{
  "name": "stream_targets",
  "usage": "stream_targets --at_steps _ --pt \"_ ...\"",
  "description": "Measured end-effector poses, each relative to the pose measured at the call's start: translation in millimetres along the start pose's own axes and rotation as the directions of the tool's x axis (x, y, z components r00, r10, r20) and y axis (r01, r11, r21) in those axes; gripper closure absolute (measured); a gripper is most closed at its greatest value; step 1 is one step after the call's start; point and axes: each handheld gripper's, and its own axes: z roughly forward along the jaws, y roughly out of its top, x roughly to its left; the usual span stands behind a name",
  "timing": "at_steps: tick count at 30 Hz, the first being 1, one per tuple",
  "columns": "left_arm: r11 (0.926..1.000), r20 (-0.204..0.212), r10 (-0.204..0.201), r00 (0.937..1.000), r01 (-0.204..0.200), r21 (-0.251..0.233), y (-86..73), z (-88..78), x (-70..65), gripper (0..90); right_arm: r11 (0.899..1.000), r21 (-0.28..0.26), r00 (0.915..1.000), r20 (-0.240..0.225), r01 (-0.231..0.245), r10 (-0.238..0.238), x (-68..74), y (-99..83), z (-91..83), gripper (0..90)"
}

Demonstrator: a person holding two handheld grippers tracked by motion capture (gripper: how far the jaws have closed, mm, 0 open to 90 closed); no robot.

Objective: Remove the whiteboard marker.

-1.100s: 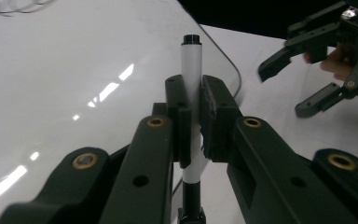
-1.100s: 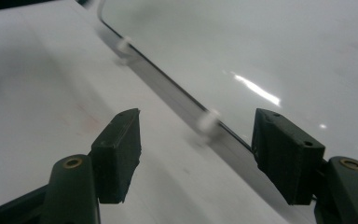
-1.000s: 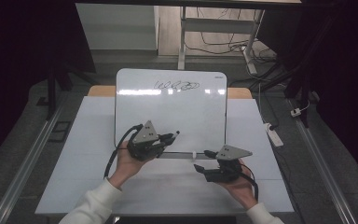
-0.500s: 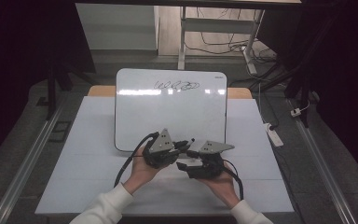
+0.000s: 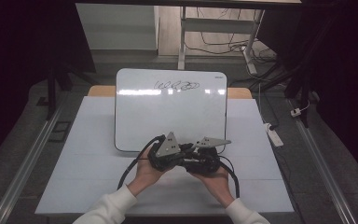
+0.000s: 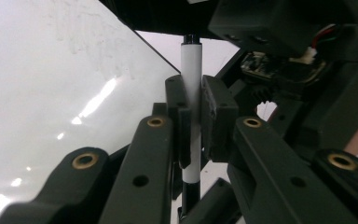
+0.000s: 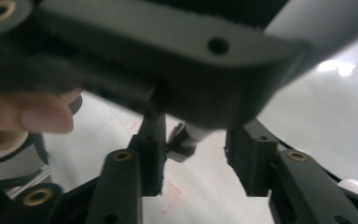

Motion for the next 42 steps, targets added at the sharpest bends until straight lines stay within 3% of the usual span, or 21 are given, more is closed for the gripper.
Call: stream_targets --at_steps 4,19,20,23,26,30,31,33,37,38,39,40,41,42 --pt "0.9999 -0.001 0.015 0.9999 -0.015 0.007 0.9 2.4 -3.7 81.5 0.999 0.011 0.9987 -0.029 -0.042 0.042 -3.0 0.1 1.6 73.9" --pt "0.9999 0.015 0.008 0.9999 -0.008 0.011 1.3 2.5 -3.8 80.0 0.999 0.040 0.9997 0.001 -0.026 0.026 -4.7 0.2 1.1 76.9" --pt "1.0000 0.017 -0.003 0.9999 0.003 0.009 1.7 1.3 -2.8 77.8 0.999 0.034 0.9998 0.004 -0.022 0.022 -4.8 0.1 0.6 77.1" --pt "0.9992 -0.003 -0.037 0.9993 0.037 -0.013 1.6 -7.4 0.7 59.9 1.000 0.019 0.9997 0.013 -0.019 0.019 -5.8 0.2 -1.8 77.2" --pt "0.9972 -0.028 -0.067 0.9974 0.066 -0.035 -2.3 -25.4 6.8 50.5 1.000 0.001 0.9996 0.028 -0.009 0.009 -8.5 0.2 -5.2 77.3" --pt "0.9900 -0.053 -0.140 0.9888 0.139 -0.028 -19.8 -54.2 16.0 43.7 1.000 -0.028 0.9989 0.046 0.012 -0.011 -13.0 1.2 -10.9 77.3" --pt "0.9900 -0.053 -0.140 0.9888 0.139 -0.028 -19.8 -54.2 16.0 42.4 0.999 -0.038 0.9987 0.049 0.018 -0.016 -14.0 1.6 -12.4 77.3" --pt "0.9819 -0.082 -0.188 0.9787 0.189 0.003 -41.5 -74.8 20.2 40.1 0.998 -0.059 0.9979 0.057 0.034 -0.030 -15.4 2.5 -15.9 77.3" --pt "0.9682 -0.117 -0.238 0.9642 0.245 0.050 -72.6 -99.4 20.6 37.1 0.992 -0.109 0.9954 0.073 0.069 -0.061 -17.5 5.7 -24.0 77.3" --pt "0.9682 -0.117 -0.238 0.9642 0.245 0.050 -72.6 -99.4 20.6 36.3 0.989 -0.128 0.9949 0.074 0.078 -0.069 -17.7 6.8 -26.3 77.3" --pt "0.9584 -0.133 -0.268 0.9541 0.278 0.064 -87.2 -110.5 20.4 35.5 0.985 -0.146 0.9936 0.081 0.090 -0.079 -17.7 8.0 -28.9 77.3" --pt "0.9584 -0.133 -0.268 0.9541 0.278 0.064 -87.2 -110.5 20.4 34.6 0.982 -0.162 0.9923 0.089 0.099 -0.085 -18.0 9.4 -31.7 77.3" --pt "0.9484 -0.145 -0.294 0.9447 0.307 0.078 -100.7 -120.0 20.8 33.8 0.978 -0.178 0.9917 0.092 0.105 -0.090 -18.5 10.7 -34.4 77.3" --pt "0.9484 -0.145 -0.294 0.9447 0.307 0.078 -100.7 -120.0 20.8 33.1 0.974 -0.196 0.9908 0.096 0.113 -0.096 -18.9 12.0 -37.1 77.3"
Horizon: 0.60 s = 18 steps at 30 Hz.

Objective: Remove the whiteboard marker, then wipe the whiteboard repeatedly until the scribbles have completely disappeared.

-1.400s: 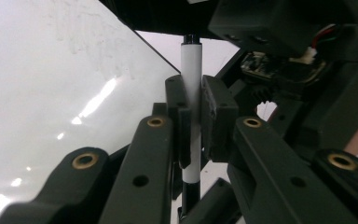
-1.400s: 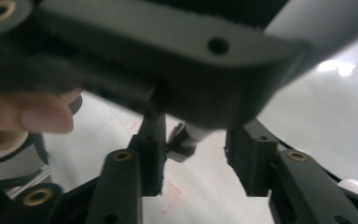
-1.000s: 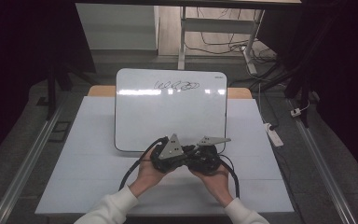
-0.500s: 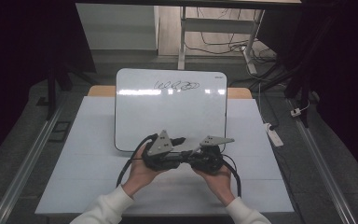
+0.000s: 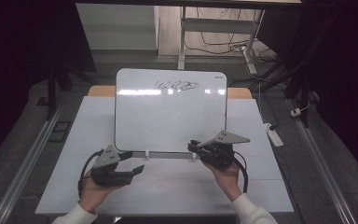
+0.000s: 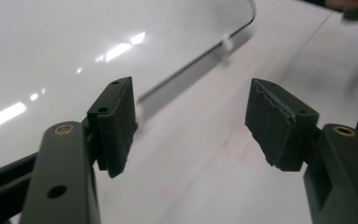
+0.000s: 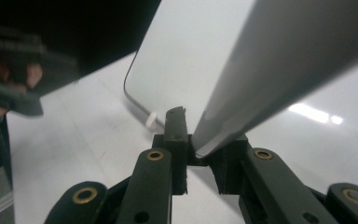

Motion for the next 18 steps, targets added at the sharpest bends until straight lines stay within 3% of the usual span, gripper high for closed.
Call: stream_targets --at_steps 1,2,4,9,12,18 --pt "0.9994 -0.016 -0.026 0.9995 0.027 0.022 -12.1 -5.1 4.7 32.3 1.000 -0.015 0.9999 0.007 0.008 -0.008 -0.8 1.8 -2.1 77.3" --pt "0.9994 -0.016 -0.026 0.9995 0.027 0.022 -12.1 -5.1 4.7 31.8 0.999 -0.029 0.9998 0.012 0.014 -0.014 -1.7 3.6 -4.1 77.3" --pt "0.9977 -0.031 -0.055 0.9980 0.056 0.039 -26.8 -10.0 9.8 31.1 0.998 -0.054 0.9995 0.023 0.023 -0.022 -3.7 6.6 -7.8 77.4" --pt "0.9971 -0.042 -0.064 0.9971 0.066 0.038 -31.0 -11.7 14.3 30.1 0.995 -0.087 0.9980 0.044 0.048 -0.045 -8.2 10.9 -12.7 77.3" --pt "0.9979 -0.074 -0.052 0.9959 0.055 0.034 -33.3 -10.4 15.2 30.4 0.995 -0.083 0.9969 0.054 0.061 -0.057 -9.2 11.9 -13.6 77.3" --pt "0.9962 -0.071 -0.083 0.9940 0.084 0.023 -36.9 -11.9 21.6 29.4 0.993 -0.088 0.9944 0.075 0.081 -0.074 -11.0 16.0 -13.3 77.3"
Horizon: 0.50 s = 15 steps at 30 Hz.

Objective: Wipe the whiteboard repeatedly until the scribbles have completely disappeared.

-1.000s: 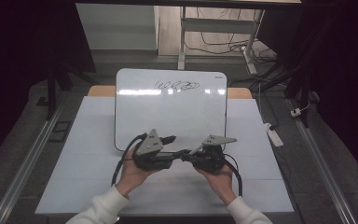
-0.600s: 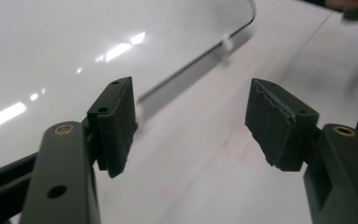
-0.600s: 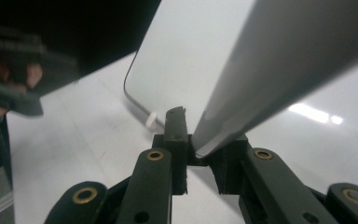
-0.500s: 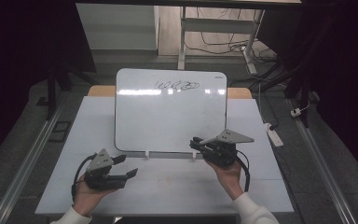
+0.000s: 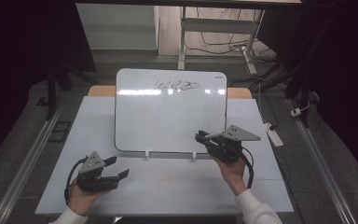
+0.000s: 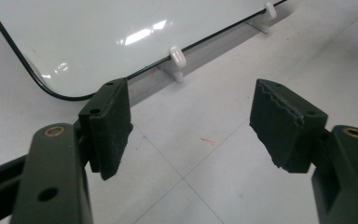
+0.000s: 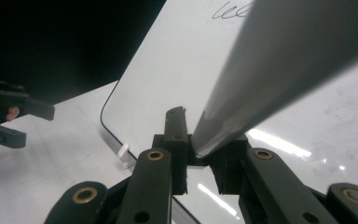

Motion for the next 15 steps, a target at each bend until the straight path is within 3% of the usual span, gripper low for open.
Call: stream_targets --at_steps 4,15 --pt "0.9999 0.007 0.001 1.0000 -0.002 0.010 -0.7 2.2 1.5 28.7 1.000 -0.018 0.9999 0.012 0.005 -0.005 -2.7 8.5 3.7 77.3" --pt "0.9987 0.017 0.030 0.9994 -0.030 0.041 -4.0 11.1 4.0 28.6 0.997 -0.076 0.9927 0.120 -0.007 0.016 -36.3 58.3 50.8 77.3"
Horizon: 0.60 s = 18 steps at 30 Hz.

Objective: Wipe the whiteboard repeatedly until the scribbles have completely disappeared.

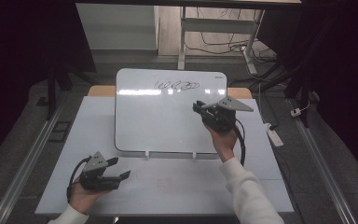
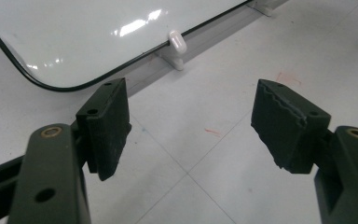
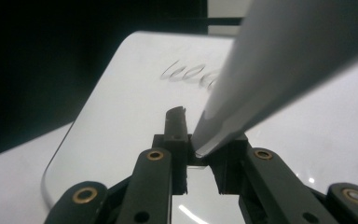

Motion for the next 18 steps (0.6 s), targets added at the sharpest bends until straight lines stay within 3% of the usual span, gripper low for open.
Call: stream_targets --at_steps 8,12,16,18 --pt "0.9999 -0.018 -0.014 0.9997 0.014 -0.006 -3.1 -2.7 0.4 28.6 0.999 -0.025 0.9984 0.052 0.022 -0.021 -11.0 36.6 36.1 77.3" --pt "0.9999 -0.021 -0.015 0.9997 0.015 -0.003 -3.6 -2.3 1.1 28.6 1.000 0.002 0.9986 0.047 0.025 -0.025 -10.0 39.6 62.5 77.3" --pt "0.9999 -0.021 -0.015 0.9997 0.016 0.006 -4.6 -0.2 2.9 28.6 0.997 0.031 0.9953 0.058 0.075 -0.077 -8.2 39.5 89.9 77.3" --pt "0.9999 -0.021 -0.015 0.9997 0.015 0.008 -4.7 0.8 3.1 28.6 0.998 0.027 0.9961 0.064 0.059 -0.061 -11.3 39.9 100.5 77.3"
